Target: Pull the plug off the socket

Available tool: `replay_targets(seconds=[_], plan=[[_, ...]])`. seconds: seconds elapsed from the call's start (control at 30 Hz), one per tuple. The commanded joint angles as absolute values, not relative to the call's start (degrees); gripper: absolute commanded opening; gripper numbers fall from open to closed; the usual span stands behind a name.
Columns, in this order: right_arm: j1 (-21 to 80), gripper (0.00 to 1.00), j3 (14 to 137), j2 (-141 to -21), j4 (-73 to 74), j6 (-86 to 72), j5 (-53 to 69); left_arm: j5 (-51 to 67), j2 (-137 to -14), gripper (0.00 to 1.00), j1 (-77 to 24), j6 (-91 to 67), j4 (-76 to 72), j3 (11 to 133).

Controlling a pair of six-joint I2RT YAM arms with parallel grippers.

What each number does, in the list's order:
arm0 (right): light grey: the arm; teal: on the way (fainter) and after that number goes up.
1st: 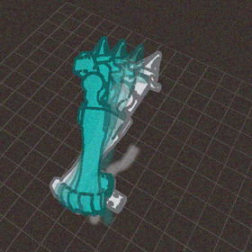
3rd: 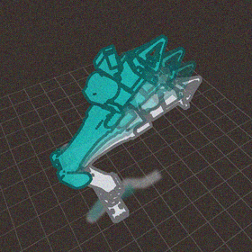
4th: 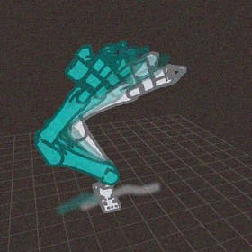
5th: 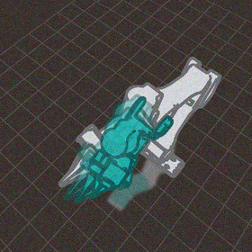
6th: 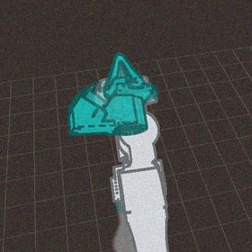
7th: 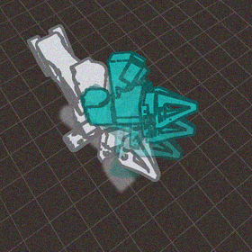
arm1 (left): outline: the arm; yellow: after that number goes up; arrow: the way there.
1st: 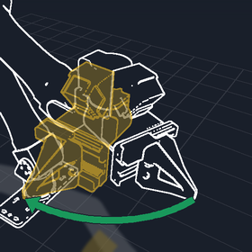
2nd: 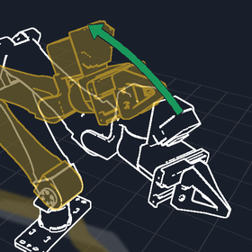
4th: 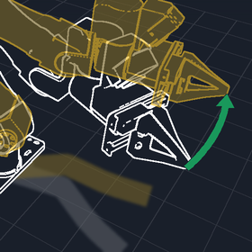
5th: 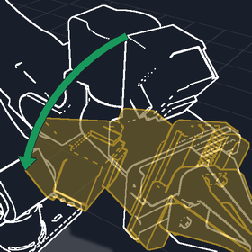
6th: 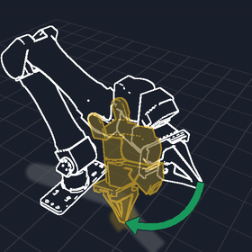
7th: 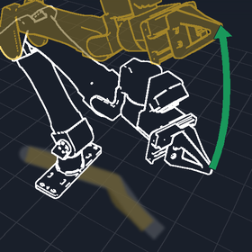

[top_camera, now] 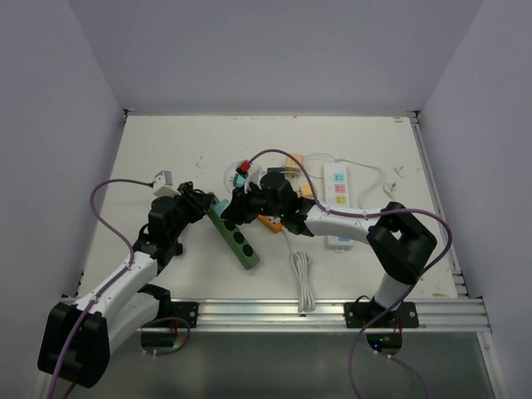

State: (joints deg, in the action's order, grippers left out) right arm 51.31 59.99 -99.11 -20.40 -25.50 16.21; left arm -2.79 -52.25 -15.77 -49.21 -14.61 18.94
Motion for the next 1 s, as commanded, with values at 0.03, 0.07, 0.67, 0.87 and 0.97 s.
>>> replay_targets(seconds=[0.03,0.07,0.67,0.87,0.97], plan=[[48.34,0.0,59.86,-91.06,-30.76,-27.77,14.06,-15.55,-55.01,0.0,-14.15,-39.99,-7.91,18.63],[47.64,0.0,59.51,-90.27,-31.54,-28.12,14.06,-15.9,-55.45,0.0,-14.15,-39.9,-7.48,18.89],[39.99,0.0,56.07,-84.9,-33.49,-31.11,15.38,-18.36,-60.99,0.0,-13.71,-34.98,-5.98,20.56],[39.29,0.0,56.6,-82.71,-29.8,-28.92,13.98,-19.43,-59.77,0.0,-13.62,-35.24,-5.71,20.83],[37.8,0.0,56.17,-80.17,-26.03,-27.95,12.31,-18.11,-60.29,0.0,-13.54,-35.94,-7.2,21.27]])
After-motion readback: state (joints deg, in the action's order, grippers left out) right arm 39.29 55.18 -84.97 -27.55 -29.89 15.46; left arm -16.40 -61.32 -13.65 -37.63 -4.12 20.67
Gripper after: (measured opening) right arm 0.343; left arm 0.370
